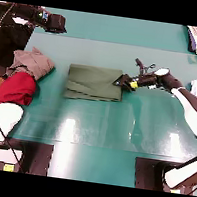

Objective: Fold the shirts.

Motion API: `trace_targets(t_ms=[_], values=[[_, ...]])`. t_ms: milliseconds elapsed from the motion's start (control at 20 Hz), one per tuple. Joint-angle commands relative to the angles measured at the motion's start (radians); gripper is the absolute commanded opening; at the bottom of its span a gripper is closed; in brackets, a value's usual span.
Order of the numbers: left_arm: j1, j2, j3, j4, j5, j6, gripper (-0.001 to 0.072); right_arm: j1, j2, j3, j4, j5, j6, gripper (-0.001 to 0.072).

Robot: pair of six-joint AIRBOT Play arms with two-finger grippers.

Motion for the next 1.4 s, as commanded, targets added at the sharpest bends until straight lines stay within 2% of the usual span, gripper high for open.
trace_targets(t_ms=[0,50,100,300,500,700,800,1050,1350], values=[[0.0,-0.001,0.0,0.0,-0.011,0.0,0.0029,0.057,-0.039,0.092,0.013,-0.011,-0.003,0.0193],[0.0,-0.001,0.0,-0.001,-0.013,-0.001,0.0029,0.058,-0.039,0.111,0.013,-0.017,-0.019,0.0056],[0.0,-0.001,0.0,-0.006,-0.015,-0.004,0.0029,0.058,-0.039,0.13,0.013,-0.016,-0.03,0.0016],[0.0,-0.001,0.0,-0.046,-0.035,-0.004,0.0029,-0.007,0.005,0.193,-0.002,0.047,-0.03,0.0016],[-0.03,-0.001,0.0,-0.058,-0.041,-0.004,0.0028,-0.207,0.179,0.193,-0.119,0.078,0.019,0.0016],[-0.146,-0.001,0.0,-0.059,0.075,-0.003,0.0028,-0.483,0.344,0.193,-0.232,0.103,0.038,0.0016],[-0.216,-0.001,0.0,-0.059,0.154,-0.003,0.0028,-0.621,0.387,0.193,-0.237,0.094,0.038,0.0015],[-0.345,-0.001,0.0,-0.058,0.243,0.023,0.0029,-0.869,0.382,0.193,-0.228,0.062,0.047,0.0014],[-0.372,-0.001,0.0,-0.055,0.237,0.022,0.0029,-0.967,0.327,0.193,-0.196,-0.05,0.031,0.0014]])
